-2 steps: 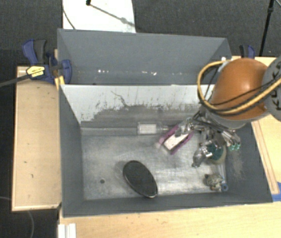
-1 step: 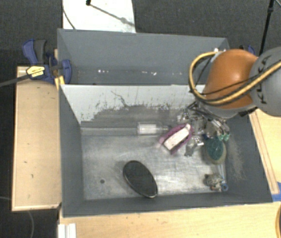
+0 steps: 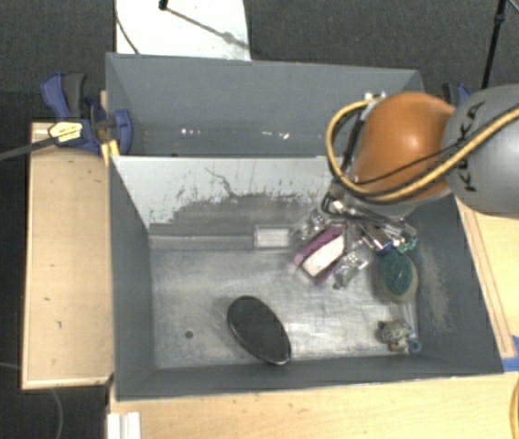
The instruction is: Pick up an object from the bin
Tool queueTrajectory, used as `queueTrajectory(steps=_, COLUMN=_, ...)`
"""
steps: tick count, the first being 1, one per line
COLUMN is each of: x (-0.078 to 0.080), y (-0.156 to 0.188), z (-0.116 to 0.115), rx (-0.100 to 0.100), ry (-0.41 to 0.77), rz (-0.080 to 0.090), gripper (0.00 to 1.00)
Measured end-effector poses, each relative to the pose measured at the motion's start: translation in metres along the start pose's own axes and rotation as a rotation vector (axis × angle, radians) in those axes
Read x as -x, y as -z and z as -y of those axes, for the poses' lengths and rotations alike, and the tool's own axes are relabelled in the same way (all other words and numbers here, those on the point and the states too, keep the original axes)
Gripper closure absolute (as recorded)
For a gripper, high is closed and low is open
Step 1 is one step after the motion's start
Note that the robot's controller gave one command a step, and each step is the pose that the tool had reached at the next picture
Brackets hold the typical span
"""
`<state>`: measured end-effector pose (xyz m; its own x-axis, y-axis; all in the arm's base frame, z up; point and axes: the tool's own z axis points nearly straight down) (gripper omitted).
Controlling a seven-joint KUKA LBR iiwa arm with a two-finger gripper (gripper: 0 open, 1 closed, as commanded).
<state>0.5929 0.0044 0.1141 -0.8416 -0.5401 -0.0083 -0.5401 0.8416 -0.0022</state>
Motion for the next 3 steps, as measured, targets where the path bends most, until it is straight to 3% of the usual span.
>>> queueTrajectory(steps=1, x=-0.019, y=-0.042, z=0.023, rx=0.001, ry=0.415, rz=0.000, gripper=0.00)
queueTrajectory(steps=2, x=-0.017, y=-0.039, z=0.022, rx=0.000, ry=0.412, rz=0.004, gripper=1.00)
queueTrajectory(steps=3, x=-0.010, y=0.094, z=0.018, rx=-0.001, ry=0.466, rz=-0.001, gripper=1.00)
